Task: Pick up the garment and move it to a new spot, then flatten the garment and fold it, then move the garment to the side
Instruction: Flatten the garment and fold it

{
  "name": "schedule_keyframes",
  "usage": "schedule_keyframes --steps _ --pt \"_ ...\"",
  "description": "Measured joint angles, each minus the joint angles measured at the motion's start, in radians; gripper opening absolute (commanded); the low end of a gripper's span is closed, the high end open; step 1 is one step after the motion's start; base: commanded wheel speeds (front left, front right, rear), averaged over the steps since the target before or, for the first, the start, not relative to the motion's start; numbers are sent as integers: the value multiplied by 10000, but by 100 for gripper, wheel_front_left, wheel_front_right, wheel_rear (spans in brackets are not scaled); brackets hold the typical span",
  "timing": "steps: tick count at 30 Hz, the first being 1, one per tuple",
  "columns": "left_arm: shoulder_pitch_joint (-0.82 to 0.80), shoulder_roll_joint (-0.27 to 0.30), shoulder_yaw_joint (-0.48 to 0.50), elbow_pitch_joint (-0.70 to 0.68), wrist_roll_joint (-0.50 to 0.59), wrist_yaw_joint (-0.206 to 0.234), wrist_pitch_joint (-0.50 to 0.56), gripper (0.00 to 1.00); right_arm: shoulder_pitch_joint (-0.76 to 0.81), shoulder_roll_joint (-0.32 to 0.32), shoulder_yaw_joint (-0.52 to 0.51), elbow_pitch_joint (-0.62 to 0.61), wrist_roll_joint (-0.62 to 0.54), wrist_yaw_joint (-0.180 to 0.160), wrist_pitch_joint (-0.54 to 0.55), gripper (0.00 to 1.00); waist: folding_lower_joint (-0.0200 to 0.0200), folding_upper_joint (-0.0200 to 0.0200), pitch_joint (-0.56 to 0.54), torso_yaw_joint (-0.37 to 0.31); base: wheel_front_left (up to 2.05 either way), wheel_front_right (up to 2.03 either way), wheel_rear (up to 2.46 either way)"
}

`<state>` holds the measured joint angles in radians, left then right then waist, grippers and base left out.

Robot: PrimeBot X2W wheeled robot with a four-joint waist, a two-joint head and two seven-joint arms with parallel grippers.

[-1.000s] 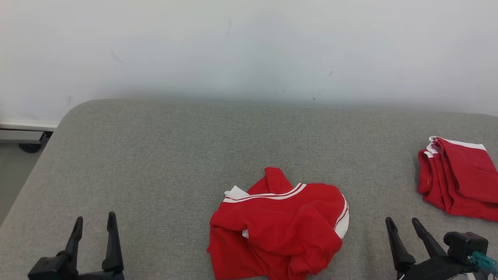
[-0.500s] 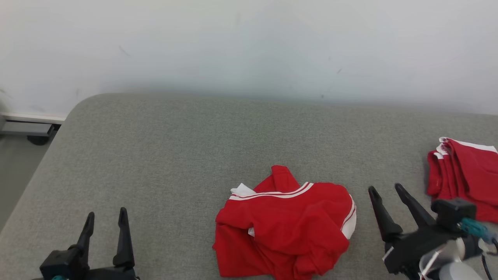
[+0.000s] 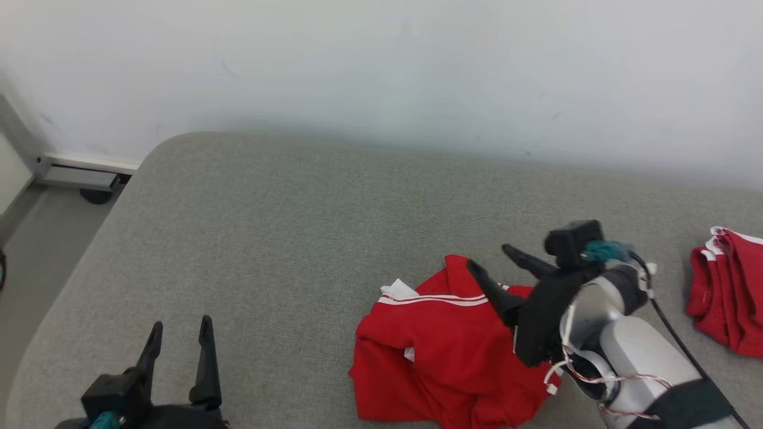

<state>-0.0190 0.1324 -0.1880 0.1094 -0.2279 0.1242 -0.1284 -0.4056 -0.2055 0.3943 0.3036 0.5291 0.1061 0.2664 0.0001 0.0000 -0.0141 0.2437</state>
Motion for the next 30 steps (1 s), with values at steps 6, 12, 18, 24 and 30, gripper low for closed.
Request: schedule_keyframes --steps 6,12,18,24,30 --pt "-137 -61 -161 -10 4 0 132 100 -734 389 531 1197 88 42 1012 100 0 1 41 264 0 0 0" --pt "-400 -134 -336 23 2 -21 234 100 -1661 825 930 2711 265 86 2102 100 0 1 152 541 0 0 0" --pt "-555 -251 -483 73 2 -102 314 100 -1784 825 1252 3900 282 98 3049 100 0 0 255 816 0 0 0" --pt "-558 -261 -420 134 -21 -102 320 100 -1990 972 1565 4629 328 144 3547 100 0 0 303 920 0 0 0" --pt "-562 -318 -428 199 -56 -102 322 100 -2033 1020 1718 4865 349 173 3582 0 0 1 354 994 0 0 0"
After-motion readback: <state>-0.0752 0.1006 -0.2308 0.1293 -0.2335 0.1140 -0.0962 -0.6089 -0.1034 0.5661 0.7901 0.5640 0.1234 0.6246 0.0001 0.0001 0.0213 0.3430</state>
